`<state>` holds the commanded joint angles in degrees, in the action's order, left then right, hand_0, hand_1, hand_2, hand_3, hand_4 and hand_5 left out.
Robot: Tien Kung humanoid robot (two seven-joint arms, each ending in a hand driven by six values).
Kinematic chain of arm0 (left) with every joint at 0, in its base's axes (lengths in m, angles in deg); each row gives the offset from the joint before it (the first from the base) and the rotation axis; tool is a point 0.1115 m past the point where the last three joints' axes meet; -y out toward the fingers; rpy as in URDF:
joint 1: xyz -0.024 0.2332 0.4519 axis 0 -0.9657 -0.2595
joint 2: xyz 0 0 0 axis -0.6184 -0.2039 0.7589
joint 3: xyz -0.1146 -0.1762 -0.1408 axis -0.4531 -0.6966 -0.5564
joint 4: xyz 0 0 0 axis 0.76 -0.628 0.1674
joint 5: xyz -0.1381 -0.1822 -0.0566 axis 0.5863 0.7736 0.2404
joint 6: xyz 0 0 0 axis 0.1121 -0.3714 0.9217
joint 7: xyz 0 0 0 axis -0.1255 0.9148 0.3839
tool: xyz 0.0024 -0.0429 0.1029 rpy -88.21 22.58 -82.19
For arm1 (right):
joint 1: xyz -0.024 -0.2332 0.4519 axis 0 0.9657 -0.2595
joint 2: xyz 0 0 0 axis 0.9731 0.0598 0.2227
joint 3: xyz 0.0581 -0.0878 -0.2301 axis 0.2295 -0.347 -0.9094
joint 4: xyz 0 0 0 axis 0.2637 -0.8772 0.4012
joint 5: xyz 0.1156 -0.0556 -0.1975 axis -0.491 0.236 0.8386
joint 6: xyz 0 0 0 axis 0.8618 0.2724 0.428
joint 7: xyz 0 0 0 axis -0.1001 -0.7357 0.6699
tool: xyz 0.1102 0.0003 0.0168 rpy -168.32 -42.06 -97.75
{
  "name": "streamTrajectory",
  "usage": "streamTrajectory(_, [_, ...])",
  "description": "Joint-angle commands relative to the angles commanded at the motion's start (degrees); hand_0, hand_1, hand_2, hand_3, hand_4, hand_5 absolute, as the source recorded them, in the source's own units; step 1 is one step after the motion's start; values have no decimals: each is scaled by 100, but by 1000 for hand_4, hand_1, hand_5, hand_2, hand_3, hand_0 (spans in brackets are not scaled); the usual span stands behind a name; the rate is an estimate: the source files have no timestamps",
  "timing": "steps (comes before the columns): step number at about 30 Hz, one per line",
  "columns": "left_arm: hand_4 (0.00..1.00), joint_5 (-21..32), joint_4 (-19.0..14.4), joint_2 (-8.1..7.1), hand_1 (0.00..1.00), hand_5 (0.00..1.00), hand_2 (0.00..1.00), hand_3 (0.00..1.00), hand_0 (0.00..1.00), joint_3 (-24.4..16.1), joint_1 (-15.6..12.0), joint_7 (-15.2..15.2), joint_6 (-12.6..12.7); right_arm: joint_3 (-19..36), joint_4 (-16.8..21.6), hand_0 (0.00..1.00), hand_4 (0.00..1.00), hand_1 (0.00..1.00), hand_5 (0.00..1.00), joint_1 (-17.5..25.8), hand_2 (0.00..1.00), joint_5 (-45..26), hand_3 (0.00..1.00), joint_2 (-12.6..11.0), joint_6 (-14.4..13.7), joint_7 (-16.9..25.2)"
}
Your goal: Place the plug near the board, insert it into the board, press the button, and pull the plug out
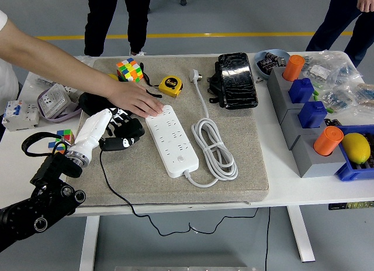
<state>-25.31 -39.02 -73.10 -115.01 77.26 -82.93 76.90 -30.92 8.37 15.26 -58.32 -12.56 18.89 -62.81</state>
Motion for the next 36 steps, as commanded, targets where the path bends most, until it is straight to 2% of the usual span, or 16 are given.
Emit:
streamTrajectory(8, [755, 145, 110, 2, 442, 2, 457, 536, 286, 22, 12, 85, 24, 11, 5, 571, 921, 648, 472, -9, 633, 6, 539, -6, -2, 1])
streamTrajectory(9, [756, 149, 120, 2, 467, 2, 481, 542, 294, 24, 13, 86, 26, 10, 7, 569, 921, 651, 472, -10, 633, 5, 539, -7, -2, 1])
streamTrajectory(14, [756, 188, 168, 8, 467, 2, 481, 542, 294, 30, 21, 42, -18, 18, 8, 569, 921, 651, 472, -17, 633, 13, 539, -8, -1, -2])
streamTrajectory(15, [754, 192, 179, 8, 493, 2, 516, 553, 313, 33, 20, 43, -18, 20, 10, 571, 921, 649, 472, -19, 633, 13, 539, -7, -1, -2])
streamTrajectory(26, [775, 238, 209, -3, 506, 2, 531, 564, 326, 43, 9, 84, -48, 4, 10, 573, 921, 649, 472, -18, 633, 7, 540, -12, -1, -2])
streamTrajectory(27, [936, 236, 213, -4, 553, 126, 556, 568, 382, 41, 11, 72, -67, -2, 10, 569, 921, 649, 472, -22, 633, 8, 540, -15, -1, -3])
streamTrajectory(32, [936, 176, 226, -11, 553, 126, 556, 568, 382, 57, 16, 33, -99, 16, 13, 569, 921, 649, 472, -33, 633, 11, 540, -17, -2, -2])
streamTrajectory(33, [958, 170, 226, -13, 616, 140, 585, 587, 435, 58, 15, 35, -98, 16, 12, 569, 921, 649, 472, -33, 632, 11, 539, -18, -2, -2])
streamTrajectory(36, [958, 173, 229, -17, 616, 140, 585, 587, 435, 49, 12, 38, -101, 7, 10, 569, 921, 649, 472, -37, 632, 7, 539, -22, -1, -3])
